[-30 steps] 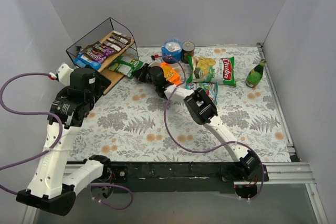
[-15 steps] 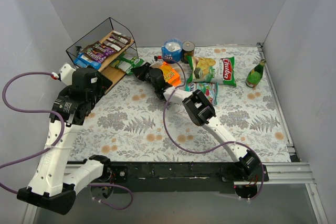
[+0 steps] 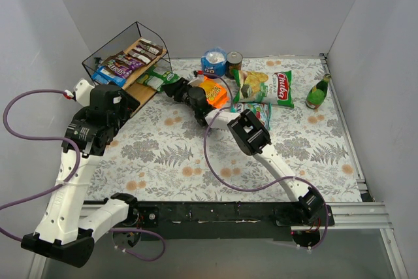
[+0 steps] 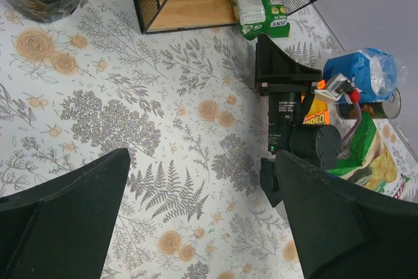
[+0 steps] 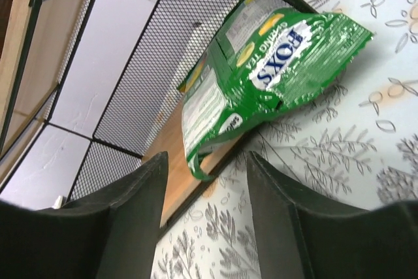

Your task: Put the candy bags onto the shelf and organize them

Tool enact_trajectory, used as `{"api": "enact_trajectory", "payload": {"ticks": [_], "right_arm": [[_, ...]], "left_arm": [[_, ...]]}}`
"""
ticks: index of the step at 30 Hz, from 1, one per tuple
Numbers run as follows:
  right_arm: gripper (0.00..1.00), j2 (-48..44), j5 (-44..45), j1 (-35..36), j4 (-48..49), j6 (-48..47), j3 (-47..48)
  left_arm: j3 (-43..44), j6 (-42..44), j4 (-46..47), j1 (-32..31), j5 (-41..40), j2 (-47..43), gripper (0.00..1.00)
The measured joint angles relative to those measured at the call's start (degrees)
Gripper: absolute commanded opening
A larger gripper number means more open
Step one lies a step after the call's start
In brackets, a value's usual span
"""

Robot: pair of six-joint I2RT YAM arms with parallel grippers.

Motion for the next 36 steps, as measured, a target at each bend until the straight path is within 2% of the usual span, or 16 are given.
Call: {"api": "enact_trajectory", "payload": {"ticks": [1, 6, 7, 14, 19, 26, 30, 34, 36], "right_arm": [[0.67, -1.1, -0.3, 0.0, 0.5, -0.1, -1.9], [0.73, -7.8, -1.2, 0.0, 2.1, -1.3, -12.9], [0.79, -8.7, -1.3, 0.1, 2.0, -1.5, -14.2], [0.86, -17.1, -4.2, 0.3, -1.2, -2.4, -23.6], [0.91, -29.0, -5.8, 0.9, -8.9, -5.4, -31.5], [0.99, -53.7, -2.3, 1.7, -26.4, -12.9, -43.1], [0.98, -68.3, 1.3, -1.4, -37.9, -15.9, -49.7], [0.85, -80.1, 6.1, -9.7, -48.1, -16.8, -59.4], [0.82, -82.5, 8.1, -14.5, -53.2, -17.0, -62.5]], "left_arm": [[0.0, 0.0, 0.0, 0.0, 0.0, 0.0, 0.95], [0.0, 0.2, 0.0, 0.0, 0.0, -0.1, 0.98], [0.0, 0.3, 0.0, 0.0, 0.0, -0.2, 0.98], [0.0, 2.4, 0.3, 0.0, 0.5, -1.5, 0.98], [1.2, 5.3, 1.0, 0.0, 2.1, -1.8, 0.98], [2.8, 8.2, 3.7, 0.0, 6.7, -2.3, 0.98], [2.4, 11.0, 6.4, 0.0, 12.8, -2.9, 0.98], [-0.1, 13.5, 10.2, 0.0, 20.1, -3.2, 0.98], [-1.8, 14.2, 11.4, 0.0, 23.4, -2.7, 0.98]]}}
